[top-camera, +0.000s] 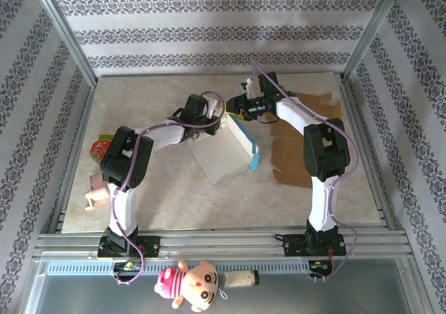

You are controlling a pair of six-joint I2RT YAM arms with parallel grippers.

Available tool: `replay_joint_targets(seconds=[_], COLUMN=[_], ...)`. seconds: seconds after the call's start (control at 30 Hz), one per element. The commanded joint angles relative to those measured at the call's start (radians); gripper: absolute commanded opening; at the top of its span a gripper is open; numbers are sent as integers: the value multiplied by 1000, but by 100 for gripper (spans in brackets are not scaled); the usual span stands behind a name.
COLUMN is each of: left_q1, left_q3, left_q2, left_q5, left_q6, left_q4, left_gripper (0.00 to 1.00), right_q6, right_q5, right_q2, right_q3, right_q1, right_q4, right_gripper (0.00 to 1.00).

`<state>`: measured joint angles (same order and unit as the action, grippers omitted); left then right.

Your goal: Fold the paper box

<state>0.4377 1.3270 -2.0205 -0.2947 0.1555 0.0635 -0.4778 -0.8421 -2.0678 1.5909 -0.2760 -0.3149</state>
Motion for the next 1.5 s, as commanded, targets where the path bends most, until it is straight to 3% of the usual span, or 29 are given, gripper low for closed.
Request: replay_joint_targets(seconds=[0.0,0.27,0.4,0.57,0.77,0.93,1.03,1.13,1.2,1.33,1.47], left_q1=[13,14,13,13,5,-78,-160,-235,-257,-258,-262], left_q3=[18,9,-34,-115,-179,-174,-147,-102,-48,26,187], left_q2=[30,40,76,140,238,312,295,240,194,115,-18], left_q5=[0,-7,-18,-43,-23,-59,-144,-292,-387,-445,-480], left_q6=[-24,-29,-21,-10,-22,11,-10,-85,-221,-520,-667], left_q4=[-1,3,46,131,137,50,6,-25,-79,-149,-285], left_gripper=[0,0,9,30,42,48,48,46,41,41,41], right_q6=[93,144,188,221,248,258,261,267,272,283,301], right_q5=[57,104,168,185,198,196,190,183,173,158,160], right_q2=[-20,-14,-14,-8,12,20,21,26,29,32,34], right_q3=[19,21,25,17,15,17,22,25,24,29,39], right_q1=[-7,-14,-20,-41,-43,-45,-49,-55,-59,-65,-69], right_q4=[-99,-139,-168,-173,-173,-171,-172,-174,-173,-182,-197], right_gripper=[52,48,41,39,38,36,34,33,33,33,31])
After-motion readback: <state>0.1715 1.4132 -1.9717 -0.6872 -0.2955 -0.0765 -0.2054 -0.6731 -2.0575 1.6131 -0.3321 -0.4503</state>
